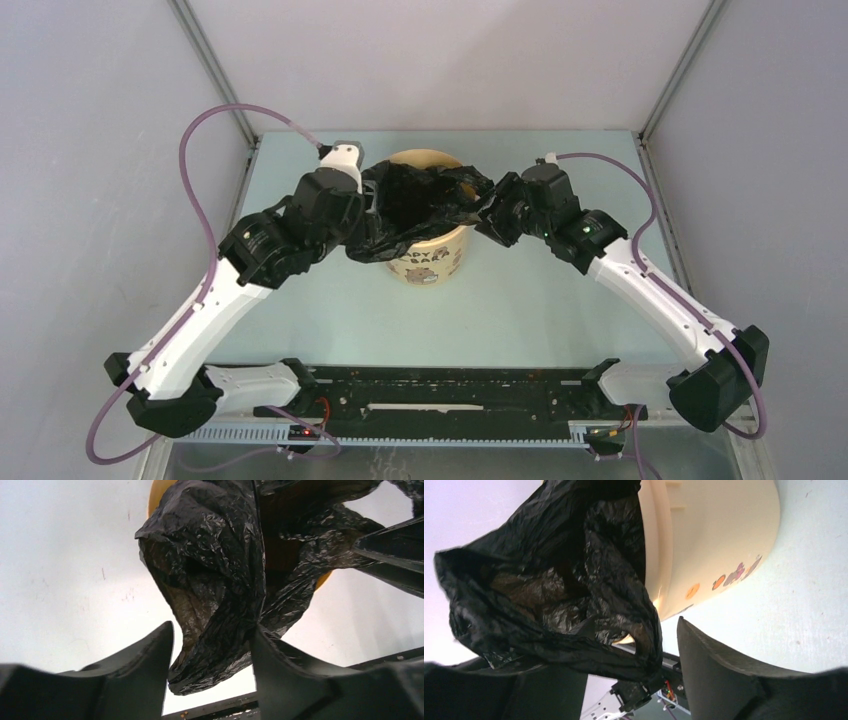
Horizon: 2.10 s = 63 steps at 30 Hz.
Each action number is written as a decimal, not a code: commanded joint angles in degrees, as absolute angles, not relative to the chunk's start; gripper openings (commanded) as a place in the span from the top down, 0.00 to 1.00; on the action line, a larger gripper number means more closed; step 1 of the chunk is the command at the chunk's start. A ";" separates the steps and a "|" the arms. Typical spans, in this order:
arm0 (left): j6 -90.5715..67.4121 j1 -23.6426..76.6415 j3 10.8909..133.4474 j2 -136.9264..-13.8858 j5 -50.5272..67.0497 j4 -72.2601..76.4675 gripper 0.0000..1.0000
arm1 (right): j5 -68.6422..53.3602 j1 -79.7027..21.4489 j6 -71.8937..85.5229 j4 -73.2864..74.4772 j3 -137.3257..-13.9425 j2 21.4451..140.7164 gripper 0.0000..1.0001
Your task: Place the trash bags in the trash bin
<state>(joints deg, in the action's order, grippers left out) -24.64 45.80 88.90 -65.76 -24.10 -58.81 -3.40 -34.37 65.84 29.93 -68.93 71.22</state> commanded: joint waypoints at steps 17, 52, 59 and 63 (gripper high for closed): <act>-44.64 30.62 59.15 -43.31 -8.13 -47.38 0.81 | -17.22 -26.74 49.90 30.85 -60.98 61.48 1.00; -46.66 11.25 42.07 -24.14 18.14 -44.58 0.10 | -24.74 -24.20 16.72 41.94 -62.68 66.28 0.42; -41.18 11.32 54.37 -26.48 19.44 -48.09 0.07 | -20.21 -28.81 13.63 51.27 -64.63 56.59 0.27; -34.56 14.22 66.49 -35.73 12.99 -52.63 0.07 | -14.97 -30.36 12.98 54.11 -69.94 56.05 0.22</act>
